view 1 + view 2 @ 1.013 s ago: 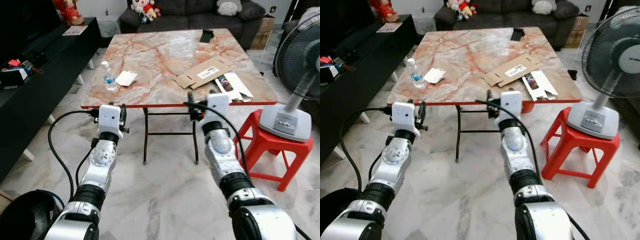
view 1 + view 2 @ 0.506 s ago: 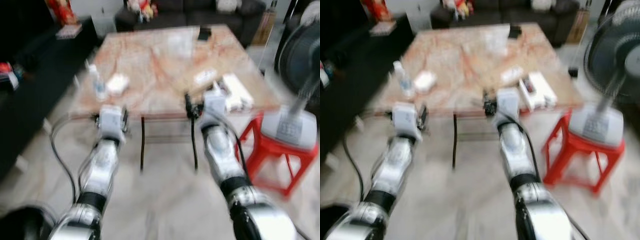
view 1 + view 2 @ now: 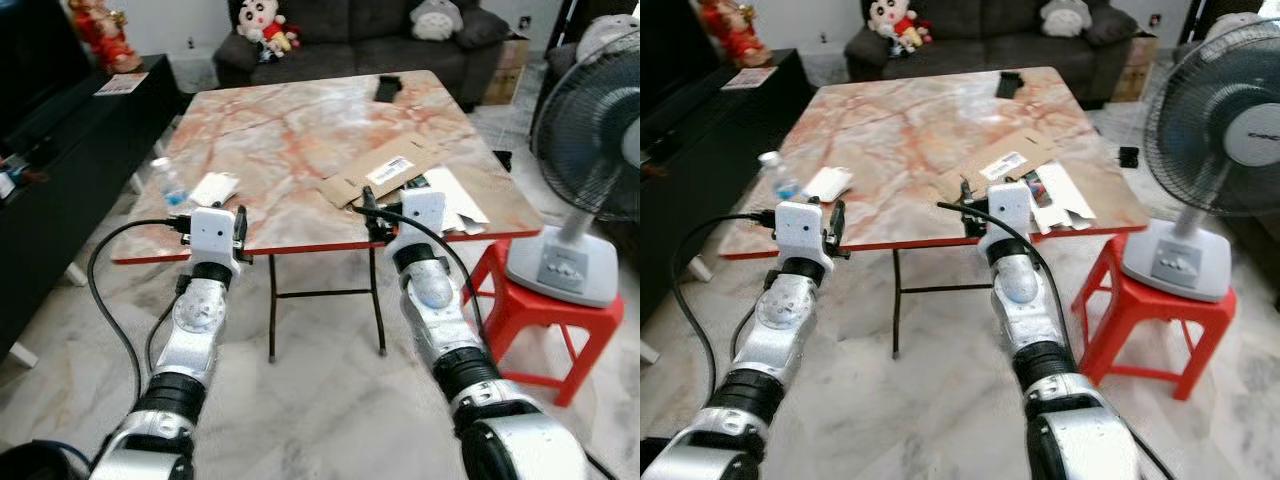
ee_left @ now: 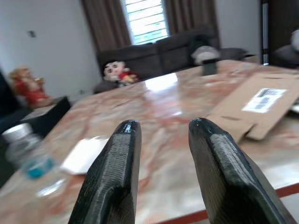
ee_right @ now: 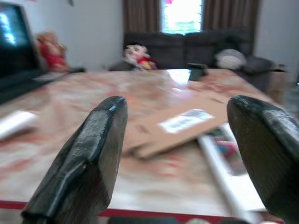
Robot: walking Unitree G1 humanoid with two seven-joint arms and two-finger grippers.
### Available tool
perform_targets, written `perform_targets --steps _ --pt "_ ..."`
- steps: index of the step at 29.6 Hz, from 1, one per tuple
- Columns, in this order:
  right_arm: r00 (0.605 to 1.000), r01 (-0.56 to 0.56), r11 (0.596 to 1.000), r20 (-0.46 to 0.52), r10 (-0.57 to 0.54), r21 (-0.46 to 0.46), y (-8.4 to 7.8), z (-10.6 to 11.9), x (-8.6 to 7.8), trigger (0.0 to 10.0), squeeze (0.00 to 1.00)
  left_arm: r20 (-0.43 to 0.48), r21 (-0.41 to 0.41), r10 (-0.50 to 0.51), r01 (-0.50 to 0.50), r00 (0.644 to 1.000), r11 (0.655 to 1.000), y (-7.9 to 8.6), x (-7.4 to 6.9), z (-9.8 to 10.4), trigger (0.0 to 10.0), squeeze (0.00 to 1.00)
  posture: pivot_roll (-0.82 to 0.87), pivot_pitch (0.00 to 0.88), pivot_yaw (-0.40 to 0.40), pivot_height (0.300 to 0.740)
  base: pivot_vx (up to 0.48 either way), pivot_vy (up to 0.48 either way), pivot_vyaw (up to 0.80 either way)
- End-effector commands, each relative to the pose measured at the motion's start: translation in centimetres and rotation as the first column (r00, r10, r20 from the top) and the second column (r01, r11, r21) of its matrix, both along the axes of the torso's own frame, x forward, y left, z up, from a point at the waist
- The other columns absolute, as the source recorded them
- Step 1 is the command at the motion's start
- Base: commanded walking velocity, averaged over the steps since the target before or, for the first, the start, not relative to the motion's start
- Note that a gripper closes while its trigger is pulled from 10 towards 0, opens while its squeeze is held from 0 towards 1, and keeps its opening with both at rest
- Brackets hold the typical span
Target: Picking trash to rubbish bin
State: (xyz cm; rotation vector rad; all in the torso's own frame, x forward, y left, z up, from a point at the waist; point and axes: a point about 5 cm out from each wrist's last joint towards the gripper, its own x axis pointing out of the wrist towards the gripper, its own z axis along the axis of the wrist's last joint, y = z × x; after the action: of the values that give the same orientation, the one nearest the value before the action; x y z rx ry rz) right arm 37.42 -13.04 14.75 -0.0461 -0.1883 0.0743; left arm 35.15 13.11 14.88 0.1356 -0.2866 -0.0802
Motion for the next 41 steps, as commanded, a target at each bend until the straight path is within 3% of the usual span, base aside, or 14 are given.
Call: perform_targets --steps 1,8,41 --pt "0.999 -0.035 0.999 0.027 0.034 0.013 1.45 0.90 0.17 10.0 0.00 0.020 0.007 0.041 -0.042 0.999 0.999 1.46 0.21 0.83 10.0 0.00 0.08 0.000 0.059 0.740 0.375 0.000 0.00" --pt "0.997 -0.048 0.999 0.055 0.048 -0.001 1.60 1.28 0.10 10.0 0.00 0.013 -0.007 0.050 -0.050 0.999 0.999 1.51 0.24 0.86 10.0 0.00 0.09 0.000 0.059 0.740 0.386 0.000 0.43" --pt "0.998 -0.052 0.998 0.047 0.051 0.023 1.83 1.67 0.36 10.0 0.00 0.009 -0.005 0.047 -0.047 0.999 0.999 1.38 0.41 1.40 10.0 0.00 0.11 0.010 0.055 0.740 0.394 0.000 0.00"
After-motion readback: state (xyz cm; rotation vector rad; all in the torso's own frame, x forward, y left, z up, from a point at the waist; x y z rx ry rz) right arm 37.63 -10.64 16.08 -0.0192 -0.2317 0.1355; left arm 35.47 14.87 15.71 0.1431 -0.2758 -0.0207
